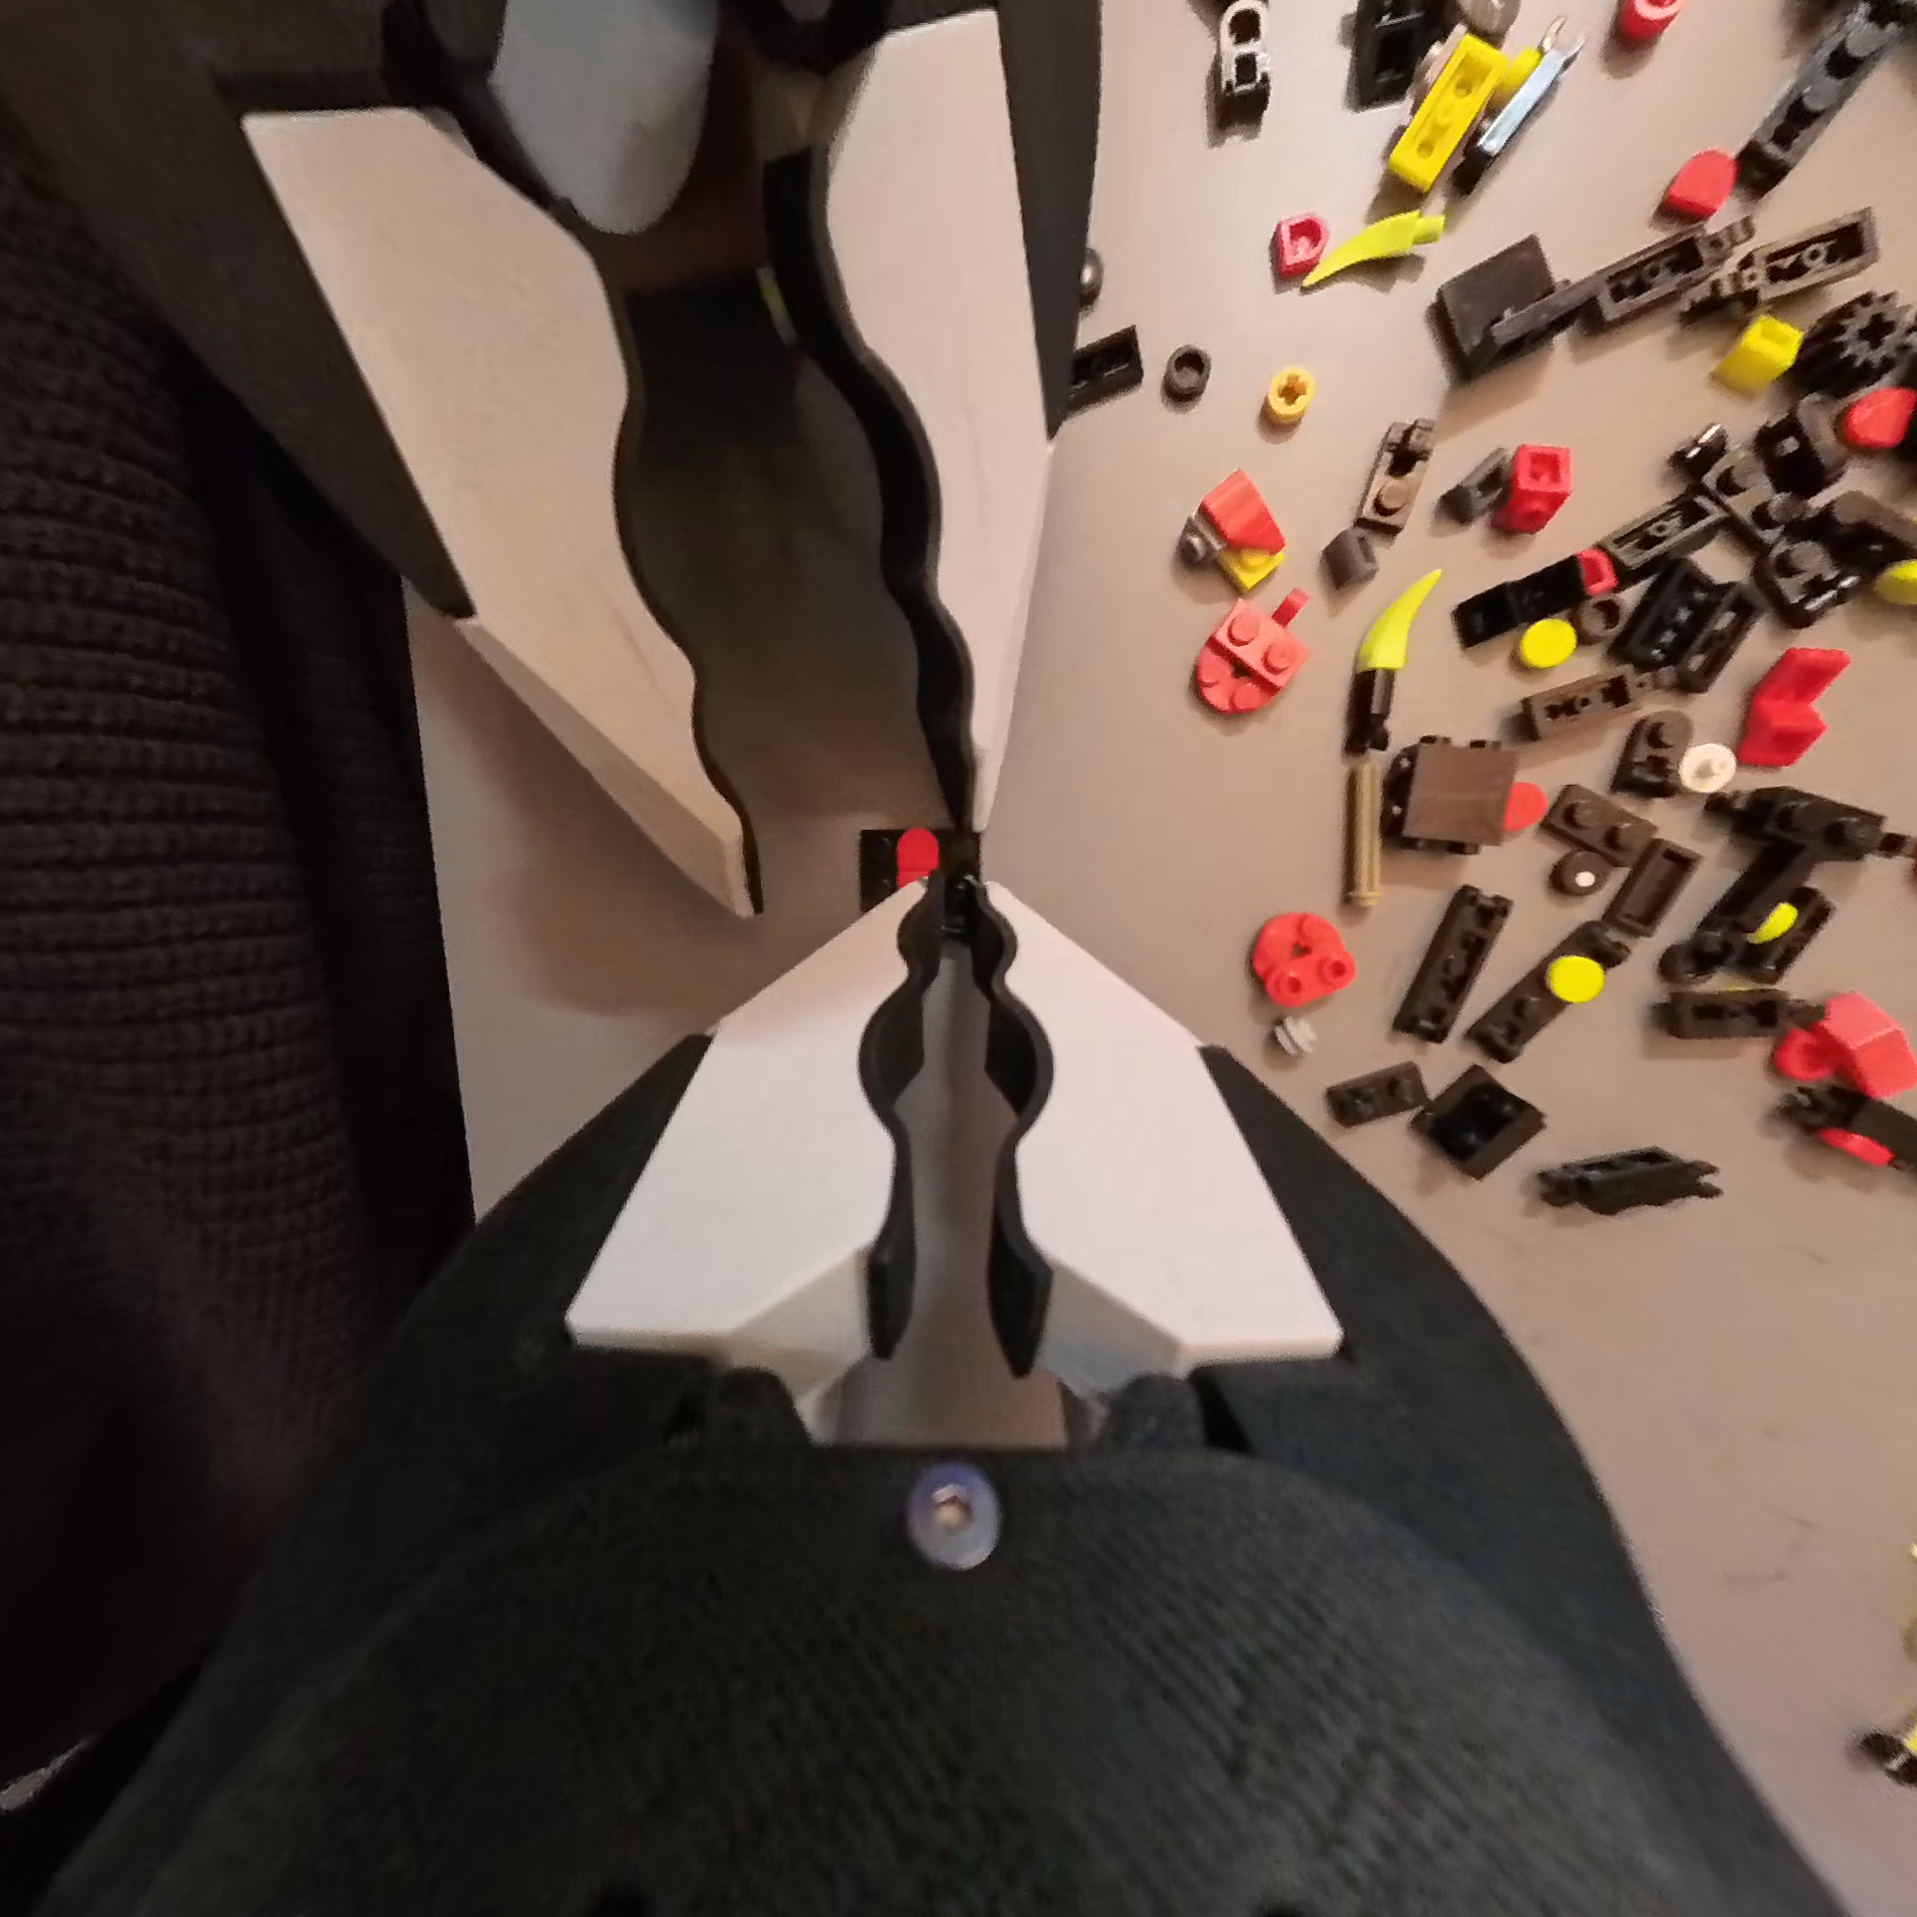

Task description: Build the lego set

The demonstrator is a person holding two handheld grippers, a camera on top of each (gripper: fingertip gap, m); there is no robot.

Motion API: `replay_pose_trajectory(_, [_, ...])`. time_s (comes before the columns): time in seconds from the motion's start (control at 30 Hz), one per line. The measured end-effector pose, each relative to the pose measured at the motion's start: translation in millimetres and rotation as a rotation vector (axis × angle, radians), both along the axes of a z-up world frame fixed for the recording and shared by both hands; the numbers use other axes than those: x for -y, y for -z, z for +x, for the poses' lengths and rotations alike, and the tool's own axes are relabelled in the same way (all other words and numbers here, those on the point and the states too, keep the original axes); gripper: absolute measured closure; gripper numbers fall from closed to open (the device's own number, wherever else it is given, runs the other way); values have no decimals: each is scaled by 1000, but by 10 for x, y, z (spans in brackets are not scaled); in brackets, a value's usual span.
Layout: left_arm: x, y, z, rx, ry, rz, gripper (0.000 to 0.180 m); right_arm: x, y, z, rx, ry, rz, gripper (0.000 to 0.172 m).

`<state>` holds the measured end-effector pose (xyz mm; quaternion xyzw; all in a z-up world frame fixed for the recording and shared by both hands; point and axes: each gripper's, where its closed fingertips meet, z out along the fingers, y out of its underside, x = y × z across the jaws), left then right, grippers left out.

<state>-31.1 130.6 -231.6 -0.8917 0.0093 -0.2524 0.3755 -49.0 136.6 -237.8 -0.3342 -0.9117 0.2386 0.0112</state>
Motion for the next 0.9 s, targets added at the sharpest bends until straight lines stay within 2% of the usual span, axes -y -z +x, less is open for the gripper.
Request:
replay_pose_trajectory(0.03, [-1,2,-13,-8,-5,0,141,17,-3,-2,-17,-5,-11,168])
replay_pose_trajectory(0.13, [10,4,-8,-9,2,-7,140,62,-28,23,-28,-2,-77,168])
replay_pose_trajectory(0.2, [16,7,8,-6,9,-11,140,45,-90,7,-49,20,-117,160])
replay_pose_trajectory(0.37, [20,6,13,-6,15,-11,140,-46,-166,-21,-86,83,-156,162])
replay_pose_trajectory(0.53, [27,2,10,2,16,-12,140,-153,-59,39,-118,127,-77,167])
replay_pose_trajectory(0.73, [32,-13,4,13,16,-8,139,-511,-226,105,-193,333,-138,165])
replay_pose_trajectory(0.8, [30,-16,-1,17,14,-7,139,-504,-231,155,-192,372,-203,165])
replay_pose_trajectory(0.9, [19,-16,0,21,16,-7,139,-334,-163,207,-156,346,-229,162])
